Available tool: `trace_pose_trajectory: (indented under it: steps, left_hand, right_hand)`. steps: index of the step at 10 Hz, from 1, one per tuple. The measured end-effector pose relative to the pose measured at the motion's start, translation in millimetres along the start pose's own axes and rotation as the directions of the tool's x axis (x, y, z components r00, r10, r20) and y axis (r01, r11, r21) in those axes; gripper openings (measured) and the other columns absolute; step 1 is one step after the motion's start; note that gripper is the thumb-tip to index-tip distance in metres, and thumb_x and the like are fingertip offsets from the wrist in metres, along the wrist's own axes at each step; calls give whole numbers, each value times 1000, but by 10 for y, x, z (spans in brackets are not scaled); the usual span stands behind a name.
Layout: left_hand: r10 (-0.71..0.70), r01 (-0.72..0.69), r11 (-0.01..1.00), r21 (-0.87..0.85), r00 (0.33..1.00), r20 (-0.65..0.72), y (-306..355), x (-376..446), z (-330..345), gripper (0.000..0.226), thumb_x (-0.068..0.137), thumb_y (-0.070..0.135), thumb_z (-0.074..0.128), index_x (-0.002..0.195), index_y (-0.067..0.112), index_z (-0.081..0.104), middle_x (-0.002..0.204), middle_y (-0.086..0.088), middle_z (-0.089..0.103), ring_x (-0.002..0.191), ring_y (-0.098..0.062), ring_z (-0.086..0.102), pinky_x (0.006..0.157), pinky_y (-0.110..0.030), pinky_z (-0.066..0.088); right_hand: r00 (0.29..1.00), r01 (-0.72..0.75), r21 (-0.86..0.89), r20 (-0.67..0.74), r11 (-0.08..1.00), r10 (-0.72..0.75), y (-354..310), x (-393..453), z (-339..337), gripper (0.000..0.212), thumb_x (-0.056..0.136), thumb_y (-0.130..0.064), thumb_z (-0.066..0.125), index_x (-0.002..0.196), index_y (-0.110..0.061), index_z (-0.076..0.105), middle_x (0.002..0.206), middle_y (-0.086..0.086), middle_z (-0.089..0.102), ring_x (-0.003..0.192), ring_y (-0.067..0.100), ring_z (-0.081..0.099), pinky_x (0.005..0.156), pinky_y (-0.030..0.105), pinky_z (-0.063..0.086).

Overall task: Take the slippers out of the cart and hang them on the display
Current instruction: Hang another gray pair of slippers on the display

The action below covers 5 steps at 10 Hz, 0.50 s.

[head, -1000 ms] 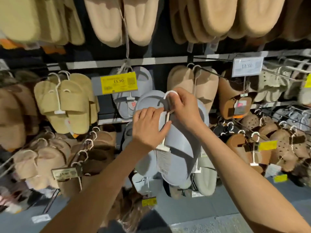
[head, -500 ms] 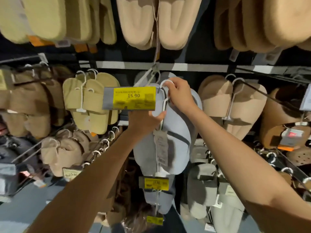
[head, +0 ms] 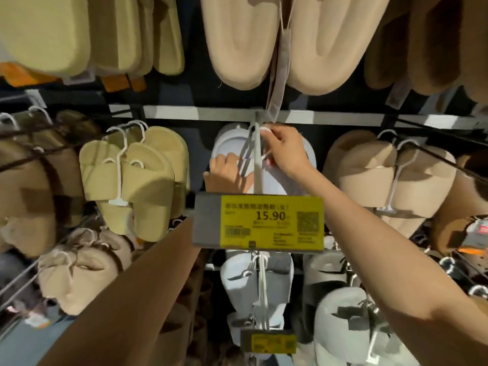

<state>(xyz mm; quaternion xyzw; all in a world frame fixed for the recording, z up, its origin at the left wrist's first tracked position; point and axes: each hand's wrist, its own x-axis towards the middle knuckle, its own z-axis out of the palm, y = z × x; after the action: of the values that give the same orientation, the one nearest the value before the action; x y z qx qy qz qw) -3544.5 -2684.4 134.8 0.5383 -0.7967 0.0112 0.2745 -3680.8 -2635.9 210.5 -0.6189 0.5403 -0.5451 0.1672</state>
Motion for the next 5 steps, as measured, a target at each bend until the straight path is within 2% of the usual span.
trace_pose_trajectory:
  steps: [1, 2, 3, 4, 5]
  left_hand:
    - [58, -53, 995, -84, 996, 60, -73, 40, 75, 46, 67, 55, 63, 70, 9, 62, 64, -8, 59, 55, -27, 59, 44, -29, 49]
    - [20, -21, 999, -49, 1000, -13, -70, 42, 110, 50, 66, 51, 66, 68, 1, 60, 61, -14, 59, 53, -32, 59, 43, -30, 48]
    - [-81, 81, 994, -79, 997, 8, 65, 97, 26, 55, 80, 46, 63, 100, -5, 59, 99, -25, 61, 95, -39, 60, 75, -43, 51]
    - [-174, 185, 973, -136, 981, 90, 105, 172, -6, 62, 92, 49, 38, 130, 1, 43, 133, -20, 43, 126, -32, 38, 102, -47, 32]
    - [-137, 140, 986, -90, 990, 38, 64, 202, 47, 50, 91, 40, 56, 119, -2, 50, 121, -21, 51, 117, -37, 46, 92, -46, 41]
  right_hand:
    - [993, -70, 11, 94, 998, 69, 10, 91, 54, 28, 98, -16, 45, 90, 4, 63, 65, 11, 57, 37, 7, 53, 40, 19, 44]
    - [968, -184, -4, 173, 983, 181, 50, 163, 64, 28, 99, -23, 43, 96, -4, 63, 65, 6, 55, 43, 10, 57, 40, 18, 47]
    - [943, -268, -15, 203, 963, 265, 56, 233, 66, 32, 99, -27, 41, 110, -3, 60, 76, 14, 59, 51, 19, 60, 41, 19, 50]
    - [947, -272, 2, 175, 962, 268, 112, 285, 86, 29, 98, -24, 43, 119, -10, 59, 83, 14, 60, 50, 18, 60, 41, 19, 50]
    - [956, -258, 9, 150, 966, 254, 206, 301, 138, 29, 98, -18, 42, 120, -10, 58, 82, 11, 61, 49, 16, 61, 42, 19, 49]
